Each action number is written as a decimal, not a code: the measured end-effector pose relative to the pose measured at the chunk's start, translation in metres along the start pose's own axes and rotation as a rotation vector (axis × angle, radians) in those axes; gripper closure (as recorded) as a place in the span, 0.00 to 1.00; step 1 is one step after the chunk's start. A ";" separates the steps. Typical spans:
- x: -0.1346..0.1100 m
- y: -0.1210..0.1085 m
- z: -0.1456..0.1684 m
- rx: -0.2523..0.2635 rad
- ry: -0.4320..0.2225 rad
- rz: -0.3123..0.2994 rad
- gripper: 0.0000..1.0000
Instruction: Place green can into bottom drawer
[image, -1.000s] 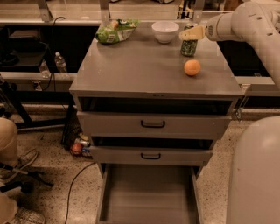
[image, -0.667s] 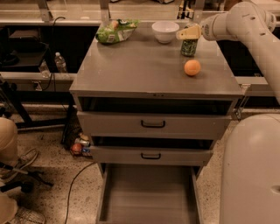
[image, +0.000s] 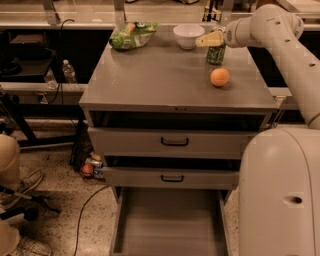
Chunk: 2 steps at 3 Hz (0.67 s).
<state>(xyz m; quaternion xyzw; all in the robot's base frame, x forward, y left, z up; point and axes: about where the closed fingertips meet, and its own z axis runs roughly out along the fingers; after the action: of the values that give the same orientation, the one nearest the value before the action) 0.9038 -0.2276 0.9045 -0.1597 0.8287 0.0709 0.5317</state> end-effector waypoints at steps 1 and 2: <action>0.002 0.003 0.009 -0.010 0.002 0.008 0.34; 0.004 0.003 0.012 -0.015 0.002 0.018 0.56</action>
Offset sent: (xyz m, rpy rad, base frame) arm 0.0092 -0.0005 -0.0048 0.0336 0.0075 0.0005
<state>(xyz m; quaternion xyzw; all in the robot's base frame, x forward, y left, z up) 0.9113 -0.2221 0.8957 -0.1562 0.8301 0.0819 0.5289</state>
